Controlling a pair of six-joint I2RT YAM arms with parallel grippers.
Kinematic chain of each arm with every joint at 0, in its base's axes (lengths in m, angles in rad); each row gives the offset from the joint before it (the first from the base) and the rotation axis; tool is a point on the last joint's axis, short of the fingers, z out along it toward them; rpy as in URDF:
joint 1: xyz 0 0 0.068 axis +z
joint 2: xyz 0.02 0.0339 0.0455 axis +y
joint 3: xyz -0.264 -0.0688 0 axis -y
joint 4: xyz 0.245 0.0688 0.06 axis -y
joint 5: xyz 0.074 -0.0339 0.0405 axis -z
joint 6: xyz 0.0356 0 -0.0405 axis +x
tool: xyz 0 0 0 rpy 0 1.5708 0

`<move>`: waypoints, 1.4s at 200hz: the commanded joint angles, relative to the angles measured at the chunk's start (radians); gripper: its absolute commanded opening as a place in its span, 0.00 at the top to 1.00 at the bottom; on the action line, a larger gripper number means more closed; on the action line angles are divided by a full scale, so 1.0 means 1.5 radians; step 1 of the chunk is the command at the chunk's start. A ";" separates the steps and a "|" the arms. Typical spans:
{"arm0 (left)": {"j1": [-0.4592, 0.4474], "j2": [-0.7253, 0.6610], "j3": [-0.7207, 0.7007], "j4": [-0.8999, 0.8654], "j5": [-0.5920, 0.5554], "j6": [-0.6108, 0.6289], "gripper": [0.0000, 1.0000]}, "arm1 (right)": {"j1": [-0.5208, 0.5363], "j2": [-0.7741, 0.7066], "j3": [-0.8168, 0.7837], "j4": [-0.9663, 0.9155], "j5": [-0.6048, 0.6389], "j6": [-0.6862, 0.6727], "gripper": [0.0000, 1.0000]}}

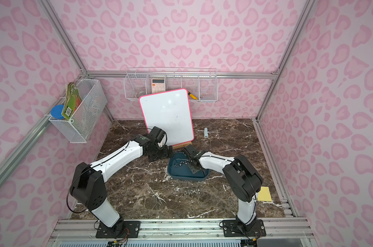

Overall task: Take out the wing nut from the storage box
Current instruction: Pick up the wing nut from the storage box.

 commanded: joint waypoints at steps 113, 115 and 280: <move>-0.003 -0.131 -0.097 0.021 0.014 -0.065 0.04 | 0.003 -0.113 -0.018 0.014 -0.128 0.049 0.99; -0.003 -0.134 -0.100 0.021 0.014 -0.067 0.05 | 0.003 -0.116 -0.018 0.014 -0.131 0.050 0.99; -0.116 -0.343 -0.304 0.225 0.064 -0.222 0.43 | 0.066 -0.307 -0.075 0.105 -0.375 0.135 0.99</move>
